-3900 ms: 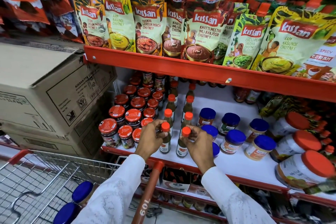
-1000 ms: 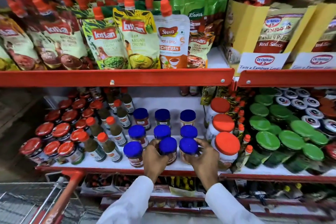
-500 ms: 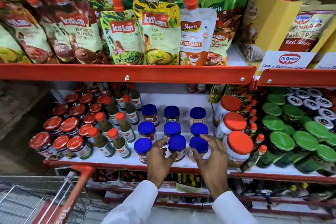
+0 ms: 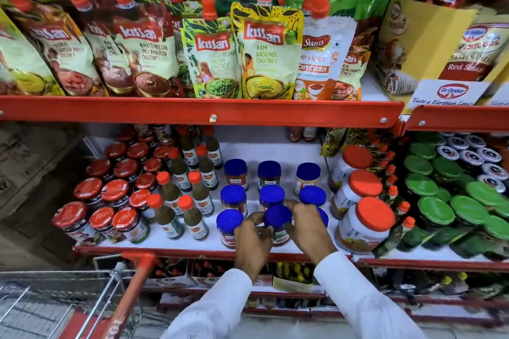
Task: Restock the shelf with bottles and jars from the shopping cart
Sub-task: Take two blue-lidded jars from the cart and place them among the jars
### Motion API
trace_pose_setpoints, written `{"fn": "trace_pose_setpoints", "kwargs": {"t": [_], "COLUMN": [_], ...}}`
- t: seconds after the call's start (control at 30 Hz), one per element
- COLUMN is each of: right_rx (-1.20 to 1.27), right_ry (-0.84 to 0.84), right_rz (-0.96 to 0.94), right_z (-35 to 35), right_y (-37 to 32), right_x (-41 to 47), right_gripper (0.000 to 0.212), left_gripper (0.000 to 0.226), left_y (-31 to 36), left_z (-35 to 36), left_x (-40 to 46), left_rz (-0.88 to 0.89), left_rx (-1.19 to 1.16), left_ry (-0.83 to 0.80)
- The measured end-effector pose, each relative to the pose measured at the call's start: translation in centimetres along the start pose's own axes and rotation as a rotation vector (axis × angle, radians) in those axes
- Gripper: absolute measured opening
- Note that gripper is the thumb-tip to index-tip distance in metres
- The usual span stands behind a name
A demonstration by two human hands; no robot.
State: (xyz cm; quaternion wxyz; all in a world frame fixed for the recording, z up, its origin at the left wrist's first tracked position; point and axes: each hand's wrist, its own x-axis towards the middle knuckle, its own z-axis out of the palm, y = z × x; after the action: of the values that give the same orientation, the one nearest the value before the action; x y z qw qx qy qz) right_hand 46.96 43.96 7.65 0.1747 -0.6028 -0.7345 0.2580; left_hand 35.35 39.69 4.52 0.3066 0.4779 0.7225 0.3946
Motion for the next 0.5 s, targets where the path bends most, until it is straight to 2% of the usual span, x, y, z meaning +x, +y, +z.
{"fn": "trace_pose_setpoints", "kwargs": {"t": [0.23,0.5], "right_rx": [0.140,0.210], "right_ry": [0.037,0.077], "right_rz": [0.026,0.047], "right_z": [1.1,1.2], "right_y": [0.1,0.1], "right_x": [-1.1,-1.8], "right_gripper": [0.044,0.045], "left_gripper": [0.039,0.038], "left_y": [-0.3,0.1], "left_z": [-1.1,-1.5], "left_x": [0.1,0.0], "left_rz": [0.063,0.052], "left_rx": [0.071,0.088], "left_ry": [-0.011,-0.037]}}
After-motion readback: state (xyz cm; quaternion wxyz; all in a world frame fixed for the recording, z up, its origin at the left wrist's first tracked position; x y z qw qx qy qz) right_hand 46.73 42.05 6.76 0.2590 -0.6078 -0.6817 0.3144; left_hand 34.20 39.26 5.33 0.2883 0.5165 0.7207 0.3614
